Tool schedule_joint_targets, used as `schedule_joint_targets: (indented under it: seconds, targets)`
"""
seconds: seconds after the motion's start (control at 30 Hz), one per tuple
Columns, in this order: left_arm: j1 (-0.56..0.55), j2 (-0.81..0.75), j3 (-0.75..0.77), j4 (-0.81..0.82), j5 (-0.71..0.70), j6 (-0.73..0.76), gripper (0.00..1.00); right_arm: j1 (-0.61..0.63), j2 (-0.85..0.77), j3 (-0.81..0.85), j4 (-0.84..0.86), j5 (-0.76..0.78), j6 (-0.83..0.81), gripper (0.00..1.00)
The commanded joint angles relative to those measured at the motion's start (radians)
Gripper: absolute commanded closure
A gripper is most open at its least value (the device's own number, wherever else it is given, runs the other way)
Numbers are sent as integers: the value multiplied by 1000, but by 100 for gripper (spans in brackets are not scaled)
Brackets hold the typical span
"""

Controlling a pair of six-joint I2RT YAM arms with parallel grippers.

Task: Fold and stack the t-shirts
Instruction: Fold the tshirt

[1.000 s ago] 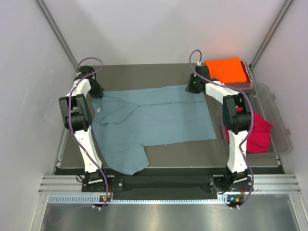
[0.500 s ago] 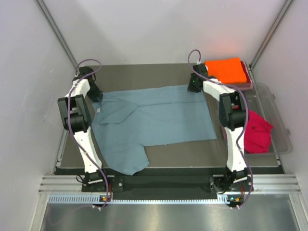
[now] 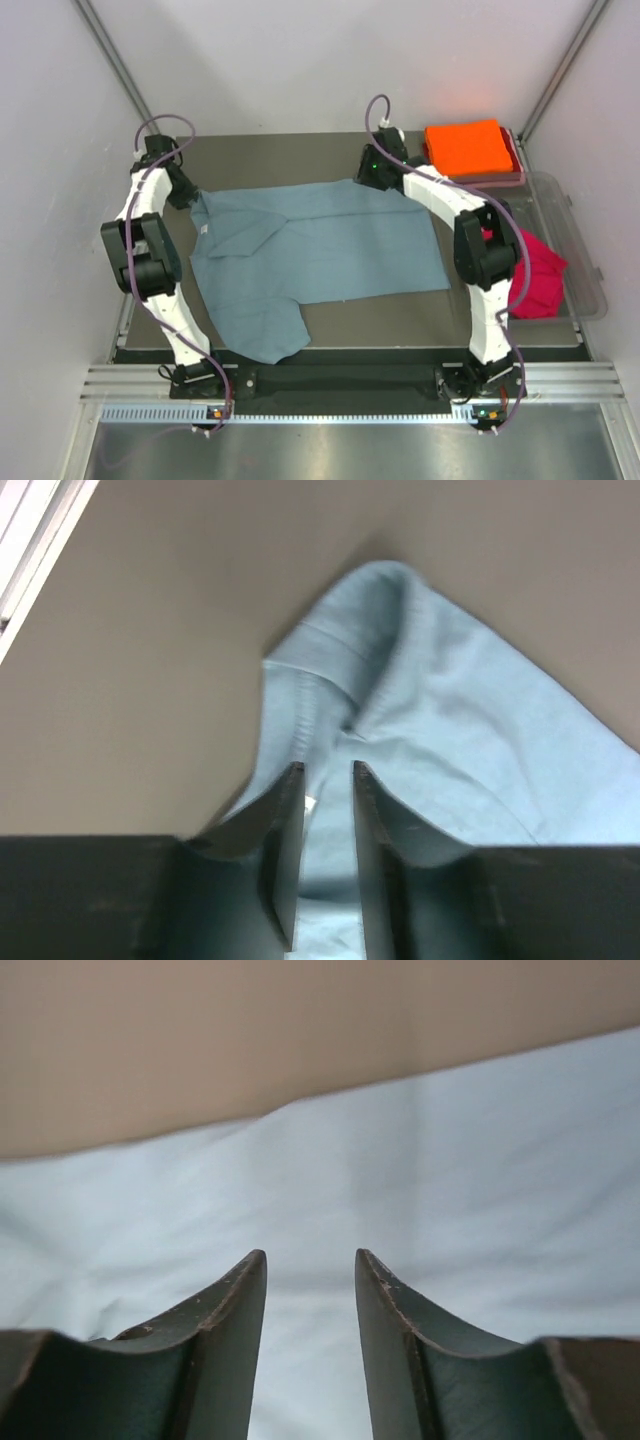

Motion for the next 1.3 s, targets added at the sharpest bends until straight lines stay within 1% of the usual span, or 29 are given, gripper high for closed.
schedule_joint_targets:
  seconds: [0.0,0.07,0.1,0.13,0.17,0.2,0.23,0.27,0.33,0.37,0.43,0.5,0.53,0.63,0.8,0.97,1.27]
  targets:
    - [58,-6,-55,78,31,-50,74,107,-127,-68,74,3,162,57]
    - [85,1,-56,121,63,-85,77,155,-149,-119,116,14,271,56]
    - [91,14,-56,141,98,-93,80,207,-152,-132,127,31,309,56]
    - [97,20,-56,162,114,-101,85,233,-152,-158,148,34,337,56]
    - [103,42,-49,179,162,-105,87,256,-146,-166,176,35,393,56]
    - [105,53,-44,207,178,-105,91,300,-140,-172,183,52,426,55]
    - [106,65,-38,215,196,-107,97,319,-135,-195,202,55,458,55]
    - [105,88,-29,221,212,-107,100,336,-123,-214,270,55,512,55]
    - [106,108,-23,235,238,-105,100,380,-101,-246,340,43,559,55]
    - [105,116,-18,238,243,-105,100,393,-73,-243,390,38,573,55]
    - [105,132,-21,258,261,-99,100,425,-37,-211,423,17,587,55]
    - [106,137,-41,276,273,-110,100,457,14,-171,408,31,570,55]
    - [105,136,-55,316,287,-116,100,465,27,-142,403,37,564,55]
    - [106,131,-114,357,273,-135,100,492,54,-142,435,49,573,55]
    - [105,146,-110,338,221,-118,100,532,104,-108,418,74,610,55]
    - [105,151,-107,319,177,-99,100,540,178,-64,470,51,629,59]
    - [111,177,-92,316,163,-92,100,548,264,38,426,68,638,60]
